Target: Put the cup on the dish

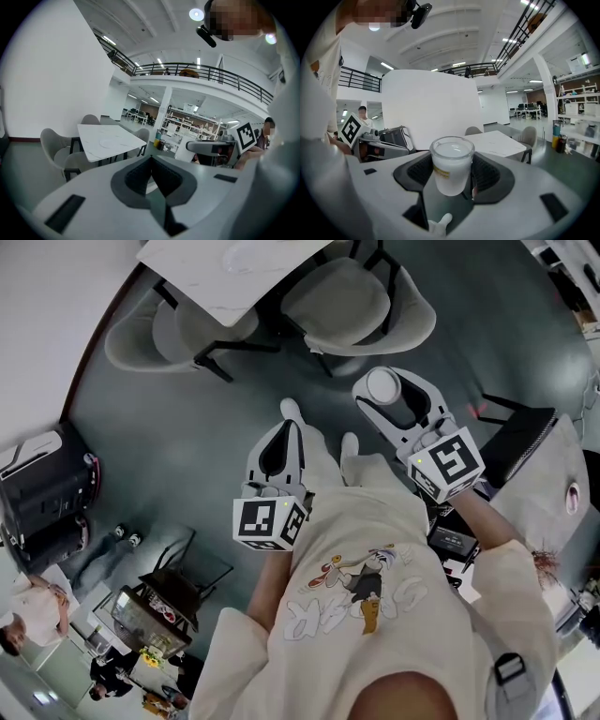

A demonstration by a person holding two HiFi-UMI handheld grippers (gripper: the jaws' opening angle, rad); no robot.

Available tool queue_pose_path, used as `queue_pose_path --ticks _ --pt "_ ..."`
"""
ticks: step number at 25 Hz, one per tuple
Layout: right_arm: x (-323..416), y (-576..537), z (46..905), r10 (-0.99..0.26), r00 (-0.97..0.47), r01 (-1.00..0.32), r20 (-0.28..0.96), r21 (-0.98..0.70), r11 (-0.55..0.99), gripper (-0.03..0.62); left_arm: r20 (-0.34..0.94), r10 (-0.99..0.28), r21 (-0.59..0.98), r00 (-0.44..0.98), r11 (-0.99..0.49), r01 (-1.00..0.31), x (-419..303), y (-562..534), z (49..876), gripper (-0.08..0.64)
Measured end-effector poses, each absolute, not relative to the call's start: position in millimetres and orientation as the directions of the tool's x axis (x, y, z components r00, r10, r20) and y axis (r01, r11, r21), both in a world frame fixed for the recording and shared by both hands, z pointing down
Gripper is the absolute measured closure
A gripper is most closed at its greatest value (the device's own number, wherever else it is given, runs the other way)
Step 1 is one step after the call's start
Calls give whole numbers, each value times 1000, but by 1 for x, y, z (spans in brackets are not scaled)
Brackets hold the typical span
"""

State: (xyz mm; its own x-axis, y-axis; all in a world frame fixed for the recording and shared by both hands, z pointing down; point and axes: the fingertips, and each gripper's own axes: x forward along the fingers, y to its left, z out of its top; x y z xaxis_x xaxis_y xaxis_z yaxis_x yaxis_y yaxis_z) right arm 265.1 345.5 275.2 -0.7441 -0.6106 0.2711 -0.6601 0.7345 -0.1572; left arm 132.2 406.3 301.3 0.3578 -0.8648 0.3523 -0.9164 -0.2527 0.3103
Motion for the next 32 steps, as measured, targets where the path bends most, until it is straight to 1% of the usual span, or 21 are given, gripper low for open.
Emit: queue_pose_path --ticks 9,19,32 --pt "227 298 281 -635 -711 -692 301 -140 708 330 345 -852 316 394 -290 -903 89 348 301 557" --pt "155 228 268 -642 -705 -694 300 -106 712 330 321 -857 307 403 -309 -900 19 278 288 556" --pt "70 162 264 -677 -667 -730 311 -92 677 330 317 -841 319 439 -341 -884 -79 212 294 557"
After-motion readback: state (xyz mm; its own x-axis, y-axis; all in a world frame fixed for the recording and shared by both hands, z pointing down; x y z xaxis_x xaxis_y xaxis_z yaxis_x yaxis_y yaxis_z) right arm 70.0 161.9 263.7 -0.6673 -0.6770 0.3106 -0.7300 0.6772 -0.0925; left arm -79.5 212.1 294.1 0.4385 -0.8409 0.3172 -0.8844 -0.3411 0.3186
